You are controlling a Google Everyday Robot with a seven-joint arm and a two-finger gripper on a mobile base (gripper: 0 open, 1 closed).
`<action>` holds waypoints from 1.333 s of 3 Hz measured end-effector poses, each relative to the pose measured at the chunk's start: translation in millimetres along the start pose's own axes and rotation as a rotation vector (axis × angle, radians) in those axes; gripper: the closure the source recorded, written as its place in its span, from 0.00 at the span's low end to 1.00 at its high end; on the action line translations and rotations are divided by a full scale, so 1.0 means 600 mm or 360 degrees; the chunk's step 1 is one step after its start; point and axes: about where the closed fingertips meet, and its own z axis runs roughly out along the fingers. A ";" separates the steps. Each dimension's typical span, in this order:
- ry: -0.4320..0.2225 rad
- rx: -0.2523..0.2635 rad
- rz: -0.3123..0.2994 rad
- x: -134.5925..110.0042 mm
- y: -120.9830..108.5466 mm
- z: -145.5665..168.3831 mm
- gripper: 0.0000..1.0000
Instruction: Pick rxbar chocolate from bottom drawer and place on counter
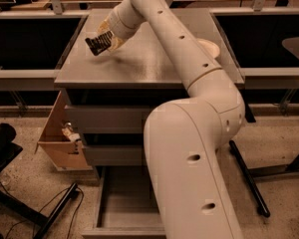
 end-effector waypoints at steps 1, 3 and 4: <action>-0.0011 -0.0030 0.0016 0.005 0.017 0.033 0.83; -0.0011 -0.0030 0.0016 0.005 0.017 0.033 0.37; -0.0012 -0.0030 0.0016 0.005 0.017 0.033 0.14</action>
Offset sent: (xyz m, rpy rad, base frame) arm 0.0064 0.0044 -0.0213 -0.0067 0.0213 -0.0010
